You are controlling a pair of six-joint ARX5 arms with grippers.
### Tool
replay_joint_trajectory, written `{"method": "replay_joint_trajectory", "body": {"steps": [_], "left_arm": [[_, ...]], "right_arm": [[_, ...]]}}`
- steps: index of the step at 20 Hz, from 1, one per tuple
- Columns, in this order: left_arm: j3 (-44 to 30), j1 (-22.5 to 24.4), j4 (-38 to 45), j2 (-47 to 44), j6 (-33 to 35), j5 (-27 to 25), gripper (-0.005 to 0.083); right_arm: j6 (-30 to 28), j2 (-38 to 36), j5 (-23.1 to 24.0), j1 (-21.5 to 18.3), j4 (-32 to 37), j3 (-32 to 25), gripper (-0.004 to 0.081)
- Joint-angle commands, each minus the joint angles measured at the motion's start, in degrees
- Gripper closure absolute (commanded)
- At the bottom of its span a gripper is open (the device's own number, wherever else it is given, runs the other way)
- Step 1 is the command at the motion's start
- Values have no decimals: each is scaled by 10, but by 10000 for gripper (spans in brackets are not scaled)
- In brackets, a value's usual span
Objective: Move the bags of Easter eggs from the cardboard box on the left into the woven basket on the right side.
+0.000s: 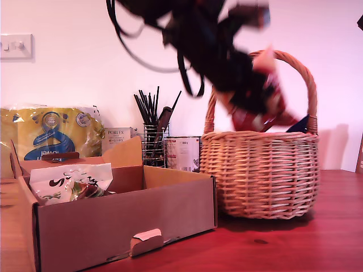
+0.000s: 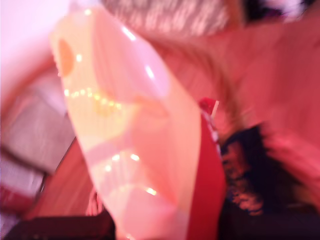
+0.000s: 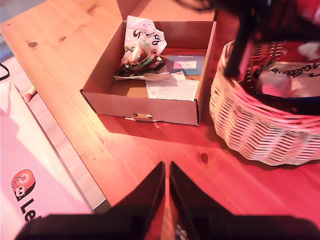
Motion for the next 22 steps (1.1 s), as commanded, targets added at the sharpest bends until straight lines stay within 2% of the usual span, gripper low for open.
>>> {"method": "replay_joint_trajectory", "body": {"steps": [1,3,6,7,8,10,11,12,15,20,22], "left_arm": [[-5,-1,31,11,13,-23,738],[-5,1,38,22,13,-48,738],[-5,1,54,27,13,-52,734],[-5,1,54,27,12,-50,703],[-5,1,51,28,12,-46,616],[-5,1,38,28,12,-24,303],[-5,0,35,28,13,-21,184],[-5,-2,34,28,13,-22,135],[-5,-11,18,28,13,-24,136],[-5,-42,-93,17,13,-22,138],[-5,-53,-118,1,13,-22,174]], "right_arm": [[-4,-4,0,3,3,9,783],[-4,-4,-1,3,3,9,783],[-4,-4,-1,3,5,9,783],[-4,-4,-1,3,6,9,783],[-3,-4,-1,3,7,9,783],[-3,-4,-1,3,7,9,783],[-3,-4,-1,3,7,9,783],[-3,-4,-2,3,7,9,783],[-3,-4,-3,3,7,9,783],[-3,-4,-7,3,7,9,783],[-3,-4,-7,3,7,9,783]]}}
